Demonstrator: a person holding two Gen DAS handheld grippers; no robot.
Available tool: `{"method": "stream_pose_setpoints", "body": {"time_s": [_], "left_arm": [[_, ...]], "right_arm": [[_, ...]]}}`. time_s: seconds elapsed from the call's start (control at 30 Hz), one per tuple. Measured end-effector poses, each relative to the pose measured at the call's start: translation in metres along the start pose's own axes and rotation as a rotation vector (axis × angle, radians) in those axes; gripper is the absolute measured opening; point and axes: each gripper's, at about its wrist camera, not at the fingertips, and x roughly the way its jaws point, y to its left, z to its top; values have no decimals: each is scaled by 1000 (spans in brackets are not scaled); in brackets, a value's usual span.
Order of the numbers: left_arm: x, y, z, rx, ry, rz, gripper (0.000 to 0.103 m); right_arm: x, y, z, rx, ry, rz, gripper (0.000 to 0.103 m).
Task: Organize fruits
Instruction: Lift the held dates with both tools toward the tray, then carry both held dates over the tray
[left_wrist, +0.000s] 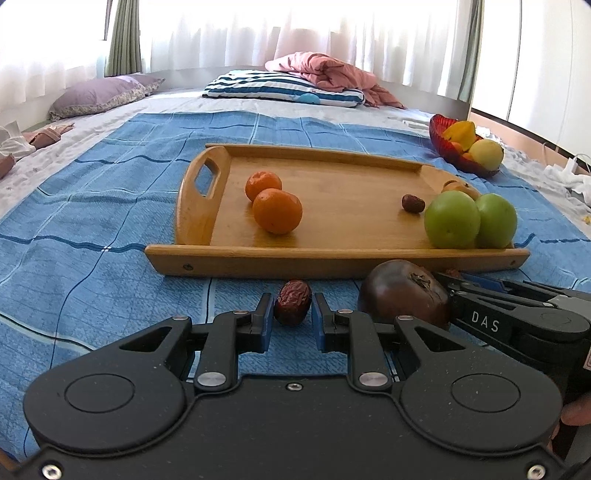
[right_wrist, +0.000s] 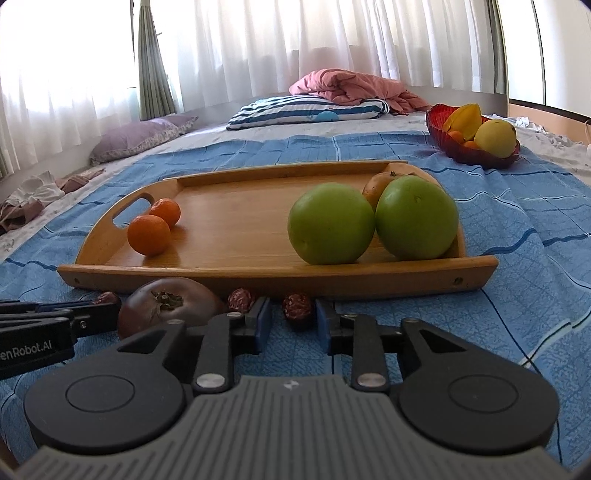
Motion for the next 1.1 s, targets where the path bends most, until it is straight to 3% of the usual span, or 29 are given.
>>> {"method": "stream_pose_setpoints", "body": {"time_s": [0.03,0.27,0.73,1.1], "left_arm": [[0,0,0,1,1,0,21],[2,-2,1,1,-3,-3,21],[-3,-6,13,15,-27,-18,20],[-7,0,52,-13,-59,-83,20]], "right_arm": [[0,0,0,1,-1,4,33],[-3,3,0,-25,0,9,21],[-18,2,7,-28,-32,10,21],[-33,5,38,-37,-98,36,21]]}}
